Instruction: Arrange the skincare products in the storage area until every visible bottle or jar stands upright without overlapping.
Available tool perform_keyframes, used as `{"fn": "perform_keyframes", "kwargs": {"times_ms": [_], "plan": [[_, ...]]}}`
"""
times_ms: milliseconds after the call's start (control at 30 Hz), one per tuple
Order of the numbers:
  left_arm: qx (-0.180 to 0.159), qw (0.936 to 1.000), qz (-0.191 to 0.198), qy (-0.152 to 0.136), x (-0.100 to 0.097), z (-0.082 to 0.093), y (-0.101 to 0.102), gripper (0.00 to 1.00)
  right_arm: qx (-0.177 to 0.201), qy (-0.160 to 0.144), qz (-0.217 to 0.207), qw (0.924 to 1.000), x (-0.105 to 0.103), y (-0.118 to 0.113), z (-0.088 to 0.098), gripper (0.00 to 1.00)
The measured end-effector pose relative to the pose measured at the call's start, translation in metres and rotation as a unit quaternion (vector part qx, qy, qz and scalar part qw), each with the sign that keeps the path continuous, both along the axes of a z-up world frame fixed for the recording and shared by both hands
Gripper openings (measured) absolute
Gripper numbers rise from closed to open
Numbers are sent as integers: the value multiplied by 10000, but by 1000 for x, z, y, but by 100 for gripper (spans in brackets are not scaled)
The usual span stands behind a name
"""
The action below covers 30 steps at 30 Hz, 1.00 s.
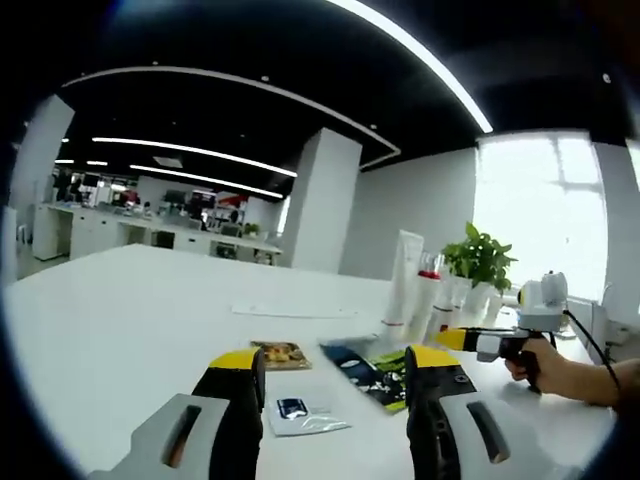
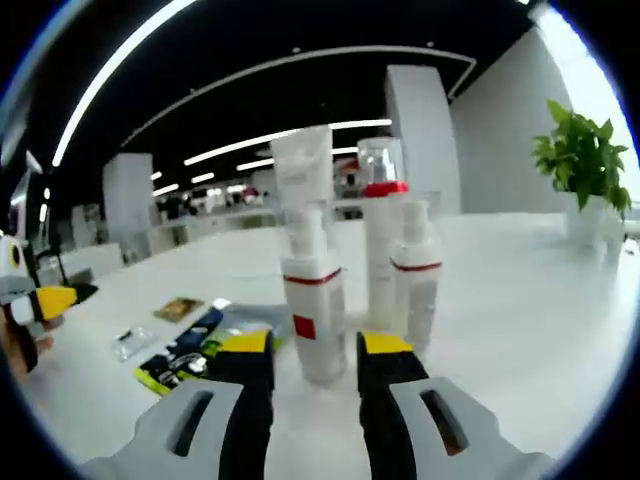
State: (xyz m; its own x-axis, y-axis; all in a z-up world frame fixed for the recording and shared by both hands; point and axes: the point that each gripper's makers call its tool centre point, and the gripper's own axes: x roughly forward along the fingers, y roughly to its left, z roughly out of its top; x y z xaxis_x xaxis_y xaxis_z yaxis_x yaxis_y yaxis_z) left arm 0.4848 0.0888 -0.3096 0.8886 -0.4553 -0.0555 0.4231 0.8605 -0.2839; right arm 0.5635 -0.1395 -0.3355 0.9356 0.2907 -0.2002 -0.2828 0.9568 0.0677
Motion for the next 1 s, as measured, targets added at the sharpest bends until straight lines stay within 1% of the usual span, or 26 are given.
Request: {"fn": "perform_keyframes", "kwargs": {"times_ms": [67, 133, 233, 333, 567, 667, 767, 1000], "plan": [[-1, 10000, 8, 19, 0, -1, 1, 58, 9, 44, -21, 10000, 4, 0, -2, 27], [-31, 10000, 14, 37, 0, -1, 1, 58, -87, 136, -34, 9999, 8, 0, -7, 24], [-138, 9999, -7, 76, 0, -1, 1, 58, -63, 206, -16, 9998, 7, 2, -12, 21], [-158, 9998, -3, 71, 0, 0, 1, 57, -151, 227, 30, 9996, 6, 5, -11, 21], [-150, 9999, -6, 61, 0, 1, 0, 57, -66, 345, 194, 9992, 3, 12, -13, 21], [-164, 9998, -6, 58, 0, 1, -1, 56, -133, 344, 248, 9990, 2, 12, -12, 19], [-148, 9999, -15, 57, -1, 0, -2, 56, -280, 332, 361, 9984, 2, 12, -13, 18], [-142, 9999, 10, 57, 0, 0, 0, 56, -295, 371, 363, 9982, 2, 9, -13, 20]]}}
